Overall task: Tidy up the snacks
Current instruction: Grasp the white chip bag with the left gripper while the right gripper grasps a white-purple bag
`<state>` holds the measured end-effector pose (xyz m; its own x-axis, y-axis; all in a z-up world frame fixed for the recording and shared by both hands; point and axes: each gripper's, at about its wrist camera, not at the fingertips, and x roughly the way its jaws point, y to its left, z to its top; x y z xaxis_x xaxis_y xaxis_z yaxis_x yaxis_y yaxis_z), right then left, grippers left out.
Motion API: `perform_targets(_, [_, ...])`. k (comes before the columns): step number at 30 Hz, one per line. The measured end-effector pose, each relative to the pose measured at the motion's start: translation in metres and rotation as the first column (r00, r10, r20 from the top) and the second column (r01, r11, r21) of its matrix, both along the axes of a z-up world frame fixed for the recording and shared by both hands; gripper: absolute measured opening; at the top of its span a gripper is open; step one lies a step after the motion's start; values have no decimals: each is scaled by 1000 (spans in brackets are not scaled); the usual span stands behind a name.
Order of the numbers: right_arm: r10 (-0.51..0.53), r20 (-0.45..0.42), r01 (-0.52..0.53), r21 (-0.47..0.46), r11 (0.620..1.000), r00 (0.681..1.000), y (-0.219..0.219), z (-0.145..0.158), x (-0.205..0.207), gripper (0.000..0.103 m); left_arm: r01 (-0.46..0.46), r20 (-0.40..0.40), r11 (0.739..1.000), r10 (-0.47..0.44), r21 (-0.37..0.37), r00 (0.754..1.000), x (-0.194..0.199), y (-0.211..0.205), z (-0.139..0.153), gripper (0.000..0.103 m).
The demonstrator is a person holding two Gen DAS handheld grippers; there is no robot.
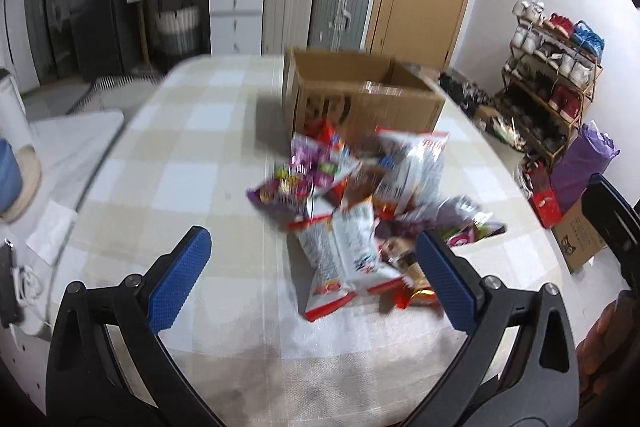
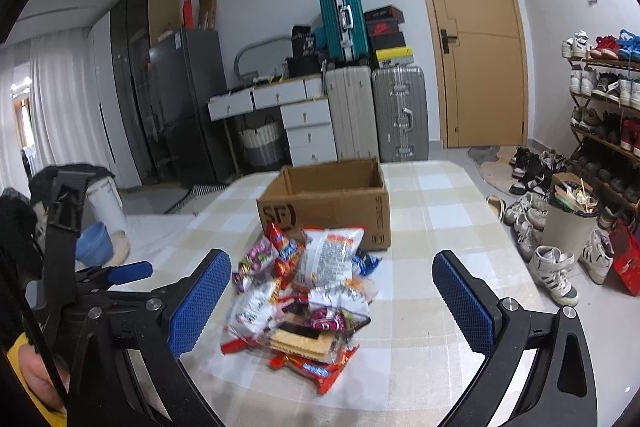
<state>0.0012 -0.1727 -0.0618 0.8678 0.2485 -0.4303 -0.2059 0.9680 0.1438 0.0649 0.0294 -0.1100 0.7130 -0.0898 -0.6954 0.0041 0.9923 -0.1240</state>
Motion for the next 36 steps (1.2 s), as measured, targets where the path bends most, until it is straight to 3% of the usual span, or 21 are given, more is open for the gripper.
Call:
perform_targets(7, [34,-148,-26,54,998,988,-10,-46,30,103,26,-145,997,-35,-68,989,39,1,-54,102])
perform_targets(12, [60,-175,-46,82,996,983,-14,-64,41,103,32,-210,990,-60,-137,976,67,0,-78,102])
perform_targets(16, [66,-193,-51,84,995,979,-14,-75,52,103,50,-243,983,-93,-177,966,86,-5,-96,80])
perform_targets(19, [71,-213,-51,100,994,974,-17,-80,59,103,79,-229,966,-137,-245,964,95,-5,-107,57])
perform_targets(23, [82,-251,-52,126,991,965,-20,-88,69,103,116,-191,961,-166,-250,967,98,-10,-112,44])
perform_targets(29, [85,-257,-54,126,991,963,-17,-90,69,103,154,-160,952,-201,-265,966,105,-16,-117,40])
perform_targets(36, [81,-244,-64,79,995,966,-9,-83,70,103,164,-124,945,-206,-282,971,84,-7,-106,40])
